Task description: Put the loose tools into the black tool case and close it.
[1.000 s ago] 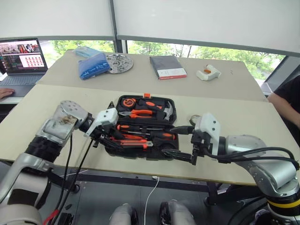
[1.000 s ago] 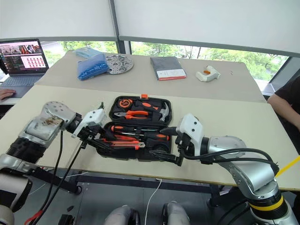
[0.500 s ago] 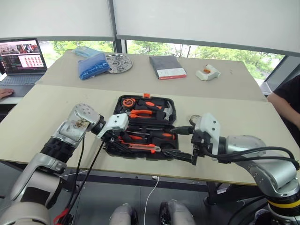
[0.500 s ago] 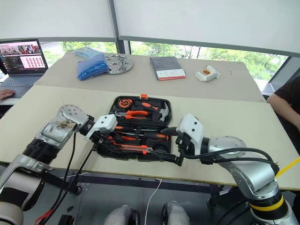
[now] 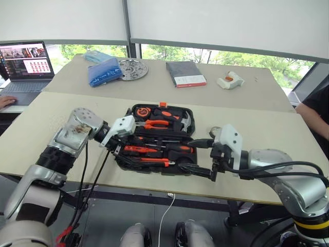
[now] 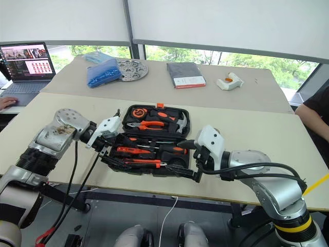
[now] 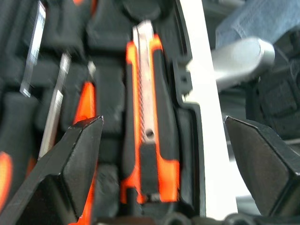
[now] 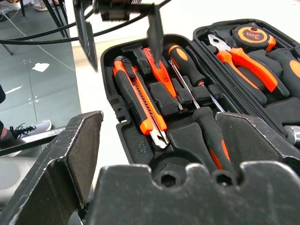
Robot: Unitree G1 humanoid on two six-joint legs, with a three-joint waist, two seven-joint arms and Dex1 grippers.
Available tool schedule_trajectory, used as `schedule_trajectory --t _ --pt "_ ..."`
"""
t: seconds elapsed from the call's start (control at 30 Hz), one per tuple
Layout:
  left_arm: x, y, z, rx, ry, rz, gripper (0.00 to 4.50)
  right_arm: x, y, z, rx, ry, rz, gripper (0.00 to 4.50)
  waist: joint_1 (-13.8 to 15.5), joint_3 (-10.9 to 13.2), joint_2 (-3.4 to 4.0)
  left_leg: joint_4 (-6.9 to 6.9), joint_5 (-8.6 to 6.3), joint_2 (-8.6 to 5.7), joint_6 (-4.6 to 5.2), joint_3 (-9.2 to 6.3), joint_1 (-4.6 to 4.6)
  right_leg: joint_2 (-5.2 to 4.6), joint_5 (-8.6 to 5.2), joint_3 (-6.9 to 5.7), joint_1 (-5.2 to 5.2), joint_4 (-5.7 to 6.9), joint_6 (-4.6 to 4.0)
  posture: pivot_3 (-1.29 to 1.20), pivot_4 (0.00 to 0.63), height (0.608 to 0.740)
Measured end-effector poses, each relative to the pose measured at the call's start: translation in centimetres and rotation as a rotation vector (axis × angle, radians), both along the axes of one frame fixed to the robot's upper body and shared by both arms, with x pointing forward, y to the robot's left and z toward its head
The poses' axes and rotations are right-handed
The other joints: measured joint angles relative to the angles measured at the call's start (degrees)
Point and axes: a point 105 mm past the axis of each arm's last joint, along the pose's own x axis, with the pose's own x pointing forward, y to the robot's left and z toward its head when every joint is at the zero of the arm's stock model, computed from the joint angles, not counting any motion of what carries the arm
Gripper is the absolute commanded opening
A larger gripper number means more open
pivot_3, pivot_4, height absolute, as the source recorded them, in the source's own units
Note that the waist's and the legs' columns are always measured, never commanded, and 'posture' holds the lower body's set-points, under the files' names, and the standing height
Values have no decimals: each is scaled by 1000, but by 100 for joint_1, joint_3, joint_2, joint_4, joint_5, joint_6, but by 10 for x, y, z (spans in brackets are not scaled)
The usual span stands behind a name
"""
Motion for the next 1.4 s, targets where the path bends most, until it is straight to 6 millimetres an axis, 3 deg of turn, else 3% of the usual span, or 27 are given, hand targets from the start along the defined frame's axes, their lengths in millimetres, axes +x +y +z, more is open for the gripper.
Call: schedule_trajectory --t 0.3,0.33,0.6,0.77,1.23,1.4 --pt "0 -9 -15 14 -6 -26 164 1 0 -1 2 9 2 4500 -21 0 0 0 0 1 -1 0 1 5 0 0 0 1 0 0 150 718" --pt "-1 -9 -17 21 -5 -27 10 1 0 -1 2 9 2 4500 -20 0 0 0 0 1 -1 0 1 4 0 0 0 1 0 0 150 718" --pt "-7 -5 -28 114 -90 -95 10 2 -1 -1 2 9 -1 4500 -37 -7 11 -2 -1 2 -1 -1 18 3 -1 6 15 -1 0 0 150 718" --pt "1 -3 -34 148 -162 -82 10 3 -1 -1 0 8 -7 4500 -37 -18 30 -1 -6 3 6 -2 30 -3 -1 6 27 0 0 0 150 718" --pt "2 -1 -36 122 -170 -69 10 4 -2 -2 -2 12 -14 4500 -67 -33 54 -2 -7 3 9 -3 29 -2 -1 5 27 0 1 0 150 718" --pt "1 -5 -27 43 -44 -16 10 4 -3 -3 -2 17 -13 4500 -54 -30 51 -1 -9 2 12 -3 12 1 -1 1 15 -1 1 0 150 718"
